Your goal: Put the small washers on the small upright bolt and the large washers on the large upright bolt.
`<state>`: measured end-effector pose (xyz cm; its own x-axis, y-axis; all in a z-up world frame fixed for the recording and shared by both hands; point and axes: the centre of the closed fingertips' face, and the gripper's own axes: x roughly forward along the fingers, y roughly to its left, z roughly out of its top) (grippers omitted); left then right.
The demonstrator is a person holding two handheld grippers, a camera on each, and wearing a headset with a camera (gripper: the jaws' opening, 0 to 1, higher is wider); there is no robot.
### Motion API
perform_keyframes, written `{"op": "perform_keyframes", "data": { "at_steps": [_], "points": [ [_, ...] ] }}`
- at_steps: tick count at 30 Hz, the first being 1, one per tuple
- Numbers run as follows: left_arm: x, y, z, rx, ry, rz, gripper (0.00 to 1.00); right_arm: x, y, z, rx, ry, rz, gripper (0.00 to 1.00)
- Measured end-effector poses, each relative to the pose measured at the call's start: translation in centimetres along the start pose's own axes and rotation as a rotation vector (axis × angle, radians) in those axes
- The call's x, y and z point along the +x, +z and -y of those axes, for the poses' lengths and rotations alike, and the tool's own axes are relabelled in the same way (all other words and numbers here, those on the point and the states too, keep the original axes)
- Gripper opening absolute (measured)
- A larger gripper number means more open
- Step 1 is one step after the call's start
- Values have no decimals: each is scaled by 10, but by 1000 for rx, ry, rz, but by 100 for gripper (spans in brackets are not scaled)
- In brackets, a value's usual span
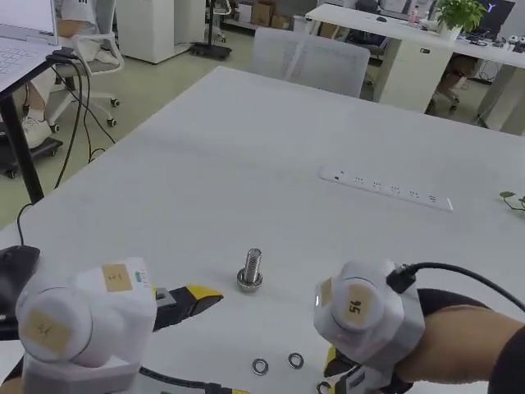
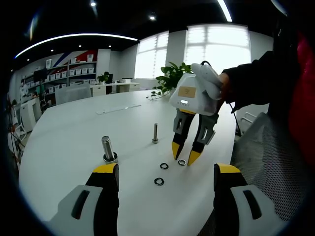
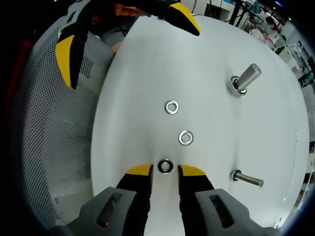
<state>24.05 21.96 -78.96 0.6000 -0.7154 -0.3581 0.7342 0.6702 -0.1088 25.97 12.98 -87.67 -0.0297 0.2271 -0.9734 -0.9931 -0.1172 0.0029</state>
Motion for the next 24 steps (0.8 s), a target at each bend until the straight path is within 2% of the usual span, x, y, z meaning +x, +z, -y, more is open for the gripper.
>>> {"op": "perform_keyframes", "data": {
  "at_steps": [15, 24],
  "points": [
    [0, 0, 0, 0, 1, -1, 78, 0, 1, -1, -51, -16, -8, 16],
    [-1, 0, 1, -1, 6, -2, 78, 0, -1, -1, -42, -22, -13, 15]
  ]
}}
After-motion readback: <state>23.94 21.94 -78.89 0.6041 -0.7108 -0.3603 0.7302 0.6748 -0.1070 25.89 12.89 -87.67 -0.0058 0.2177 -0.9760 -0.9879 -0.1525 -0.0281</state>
